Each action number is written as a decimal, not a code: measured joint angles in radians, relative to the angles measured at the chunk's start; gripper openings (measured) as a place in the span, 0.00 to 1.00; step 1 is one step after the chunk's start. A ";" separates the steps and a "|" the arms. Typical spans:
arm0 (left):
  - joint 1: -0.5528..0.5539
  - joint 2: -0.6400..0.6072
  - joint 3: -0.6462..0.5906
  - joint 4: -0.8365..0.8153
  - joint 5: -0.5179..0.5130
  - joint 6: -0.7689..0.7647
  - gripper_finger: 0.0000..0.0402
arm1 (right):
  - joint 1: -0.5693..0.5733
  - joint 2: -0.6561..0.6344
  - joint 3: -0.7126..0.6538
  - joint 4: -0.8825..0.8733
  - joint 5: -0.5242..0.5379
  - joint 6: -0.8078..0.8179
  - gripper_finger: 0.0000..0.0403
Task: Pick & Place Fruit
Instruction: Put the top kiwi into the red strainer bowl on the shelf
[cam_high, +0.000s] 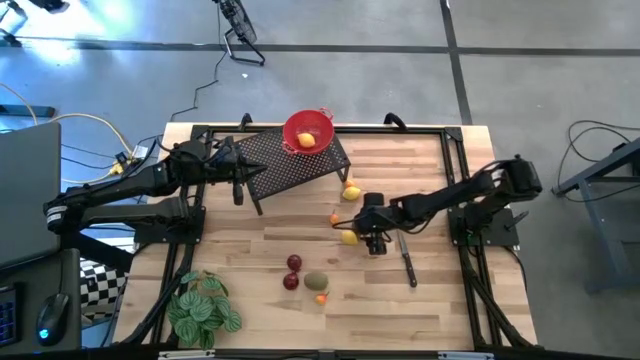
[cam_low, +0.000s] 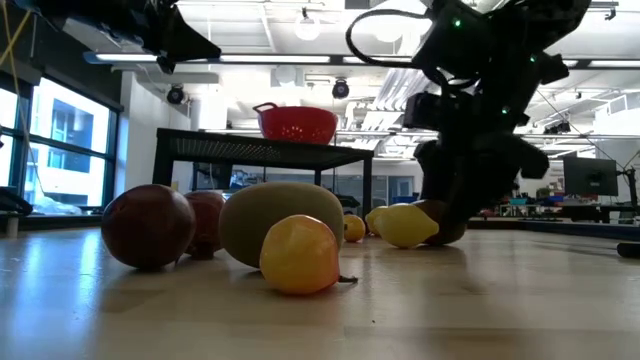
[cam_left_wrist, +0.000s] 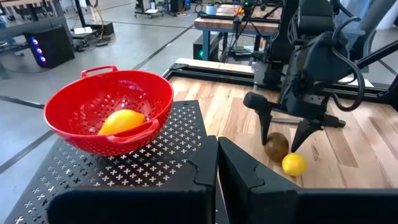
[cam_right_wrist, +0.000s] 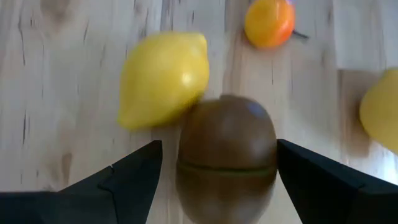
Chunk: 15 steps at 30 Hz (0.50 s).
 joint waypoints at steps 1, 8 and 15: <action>0.000 0.000 0.000 0.000 0.000 0.000 0.02 | 0.000 0.006 0.000 0.003 0.000 0.000 0.75; 0.000 0.000 0.000 -0.001 0.000 0.000 0.02 | -0.001 0.029 0.000 -0.002 0.000 0.000 0.68; 0.000 0.000 0.000 -0.001 0.000 0.000 0.02 | -0.001 0.029 0.000 0.006 0.001 0.000 0.59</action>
